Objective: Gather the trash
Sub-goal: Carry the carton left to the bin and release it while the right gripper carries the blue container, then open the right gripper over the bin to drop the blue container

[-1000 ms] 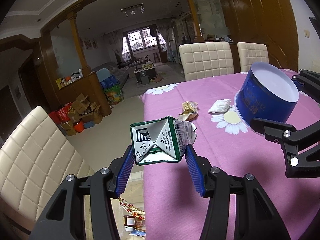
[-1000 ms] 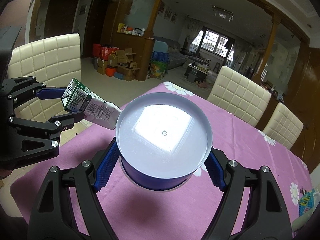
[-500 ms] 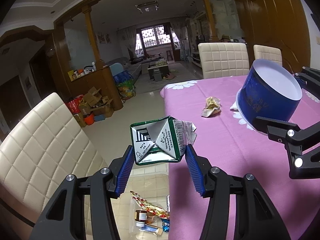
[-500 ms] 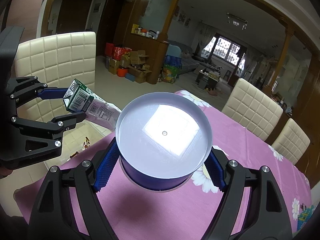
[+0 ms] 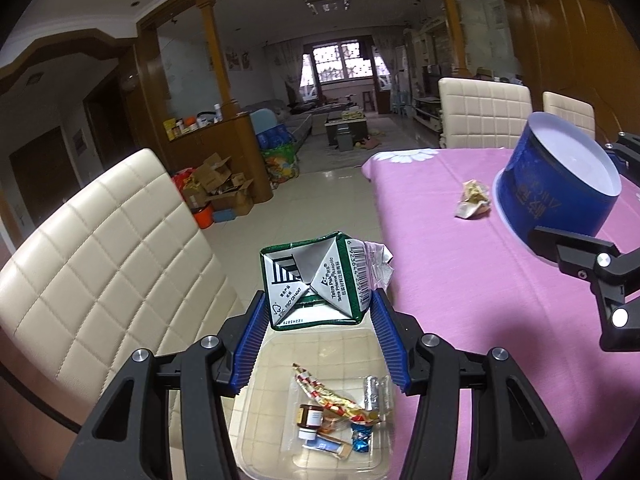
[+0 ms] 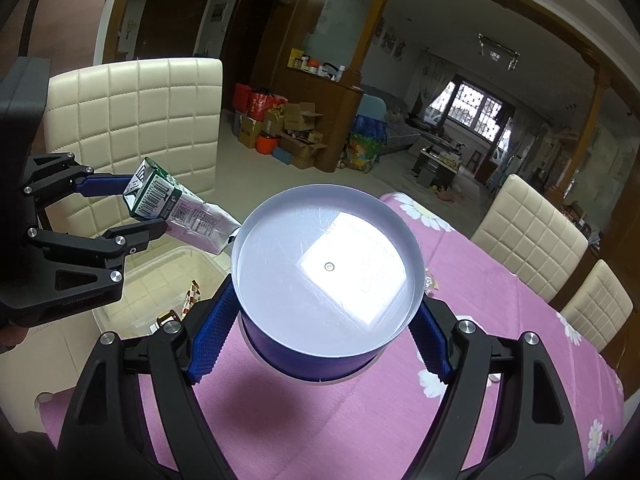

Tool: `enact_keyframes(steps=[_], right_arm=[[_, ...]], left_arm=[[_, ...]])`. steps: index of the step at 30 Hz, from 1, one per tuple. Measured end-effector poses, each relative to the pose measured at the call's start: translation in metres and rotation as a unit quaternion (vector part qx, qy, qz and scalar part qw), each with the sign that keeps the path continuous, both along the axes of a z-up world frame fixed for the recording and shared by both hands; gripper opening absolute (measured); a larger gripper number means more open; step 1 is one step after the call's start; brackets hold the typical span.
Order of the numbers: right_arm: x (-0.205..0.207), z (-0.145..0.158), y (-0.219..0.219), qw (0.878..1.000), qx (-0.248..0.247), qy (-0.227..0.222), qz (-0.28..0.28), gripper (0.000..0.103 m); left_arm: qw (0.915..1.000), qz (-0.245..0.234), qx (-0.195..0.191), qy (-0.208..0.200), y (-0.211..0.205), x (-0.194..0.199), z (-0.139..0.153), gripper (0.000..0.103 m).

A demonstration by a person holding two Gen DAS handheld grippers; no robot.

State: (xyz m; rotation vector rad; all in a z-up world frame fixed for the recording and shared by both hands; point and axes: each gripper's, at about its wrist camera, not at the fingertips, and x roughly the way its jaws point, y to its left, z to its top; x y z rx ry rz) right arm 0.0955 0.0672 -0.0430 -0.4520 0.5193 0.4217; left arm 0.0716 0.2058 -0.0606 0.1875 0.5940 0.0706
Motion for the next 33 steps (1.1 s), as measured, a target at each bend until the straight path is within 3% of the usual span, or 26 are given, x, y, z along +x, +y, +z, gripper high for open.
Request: enact_keyframes(steps=[4, 5, 6, 8, 33], right_arm=[[0.003, -0.003, 0.007, 1.000, -0.002, 0.004, 0.005, 0.079], [0.004, -0.004, 0.008, 1.000, -0.002, 0.005, 0.006, 0.079], [0.005, -0.005, 0.010, 1.000, -0.002, 0.007, 0.007, 0.079], [0.006, -0.007, 0.012, 1.000, -0.003, 0.010, 0.007, 0.078], [0.011, -0.019, 0.073, 0.998, -0.021, 0.028, 0.061, 0.079]], left_arm=[[0.9999, 0.005, -0.013, 0.008, 0.010, 0.001, -0.004, 0.052], [0.9998, 0.005, -0.016, 0.009, 0.012, 0.000, -0.004, 0.058], [0.9998, 0.009, -0.019, 0.008, 0.014, 0.000, -0.005, 0.073], [0.9997, 0.015, -0.020, -0.001, 0.016, -0.001, -0.004, 0.084], [0.9969, 0.074, -0.011, 0.021, 0.067, -0.020, -0.026, 0.084]])
